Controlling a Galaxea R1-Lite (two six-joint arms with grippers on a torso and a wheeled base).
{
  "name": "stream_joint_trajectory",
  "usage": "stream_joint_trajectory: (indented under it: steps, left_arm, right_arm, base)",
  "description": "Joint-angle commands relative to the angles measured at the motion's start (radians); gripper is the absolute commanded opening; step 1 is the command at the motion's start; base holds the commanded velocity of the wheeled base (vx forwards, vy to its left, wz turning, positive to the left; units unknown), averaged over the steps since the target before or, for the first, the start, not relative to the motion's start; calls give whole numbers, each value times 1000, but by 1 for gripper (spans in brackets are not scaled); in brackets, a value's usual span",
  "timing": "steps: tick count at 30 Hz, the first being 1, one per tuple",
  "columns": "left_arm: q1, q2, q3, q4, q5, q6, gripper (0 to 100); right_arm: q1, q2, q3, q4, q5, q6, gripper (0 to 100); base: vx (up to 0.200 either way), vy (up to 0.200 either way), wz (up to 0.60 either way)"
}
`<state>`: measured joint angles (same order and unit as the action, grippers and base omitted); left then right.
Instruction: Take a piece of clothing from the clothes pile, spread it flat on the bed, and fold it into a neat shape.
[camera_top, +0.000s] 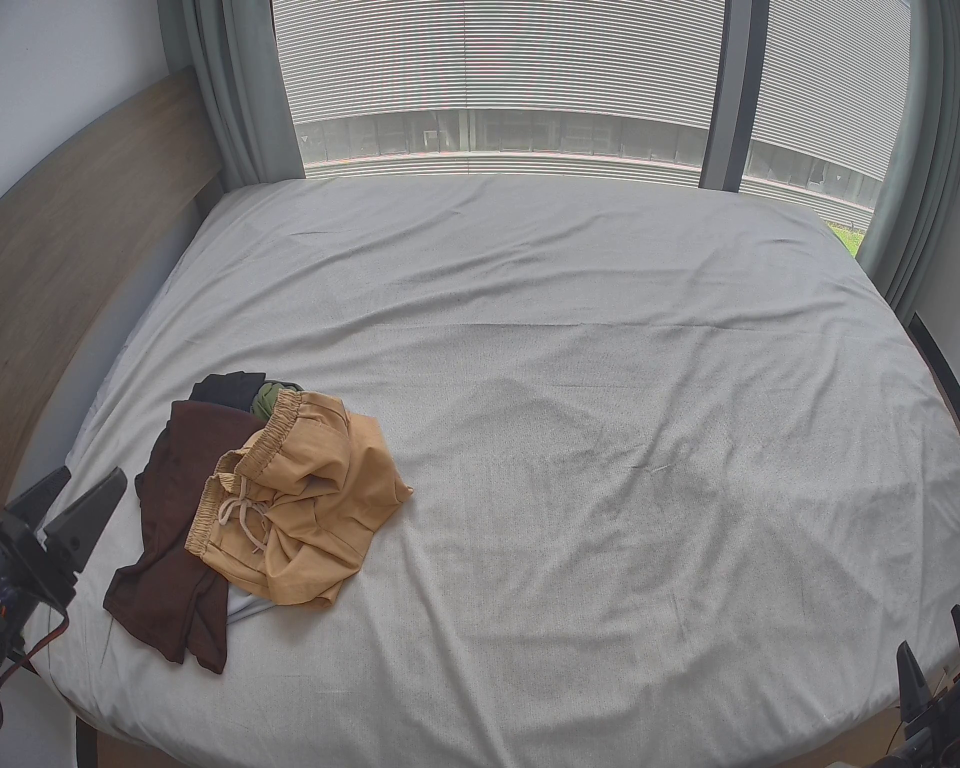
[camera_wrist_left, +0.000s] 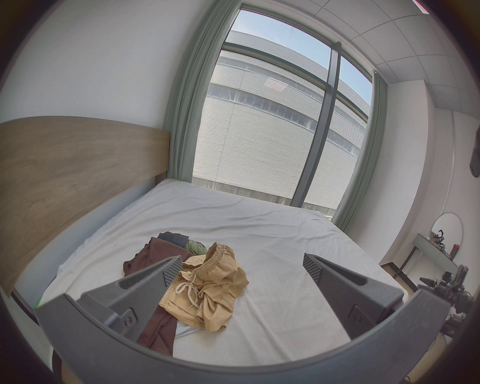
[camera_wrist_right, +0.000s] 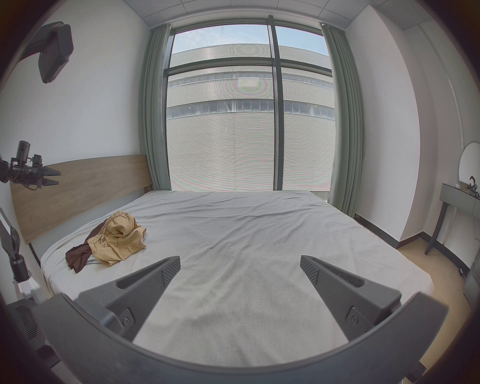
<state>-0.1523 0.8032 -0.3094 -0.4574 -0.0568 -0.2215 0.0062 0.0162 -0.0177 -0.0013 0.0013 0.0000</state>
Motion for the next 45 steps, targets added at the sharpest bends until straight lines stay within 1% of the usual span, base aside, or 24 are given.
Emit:
stream_joint_trajectory:
  steps: [1,5,6,11,15,19,24,25,32,36,38,45]
  left_arm:
    - [11,156,-27,-35,-24,-15,100]
    - [28,223,-51,-49,-31,-50,100]
    - [33,266,-71,-52,-32,-64,100]
    - [51,358,-106,-63,-34,-76,100]
    - [80,445,-112,-119,-67,-78,100]
    - [128,542,-114,-188,-98,-76,100]
    - [155,653,-112,-287,-132,-78,100]
    - [155,653,-112,-287,-132,-78,100]
    - [158,830,-120,-464,-138,-79,100]
    - [157,900,-132,-550,-140,-81,100]
    - [157,927,-139,-575,-144,-81,100]
    - [155,998,-186,-581,-173,-82,100]
  right_arm:
    - [1,-15,16,0,0,-2,100]
    - [1,-15,16,0,0,-3,100]
    - [1,-15,18,0,0,-3,100]
    - [1,-15,16,0,0,-3,100]
    - [1,-13,18,0,0,-3,100]
    - [1,-15,18,0,0,-5,100]
    - [1,-13,18,0,0,-5,100]
    - [1,-13,18,0,0,-5,100]
    - [0,-13,18,0,0,-5,100]
    - [1,-13,16,0,0,-5,100]
    - [1,-13,16,0,0,-5,100]
    - [1,-13,18,0,0,-5,100]
  base:
    - [0,0,0]
    - [0,0,0]
    - [0,0,0]
    - [0,0,0]
    - [0,0,0]
    - [0,0,0]
    - [0,0,0]
    - [0,0,0]
    - [0,0,0]
    - [0,0,0]
    - [0,0,0]
    - [0,0,0]
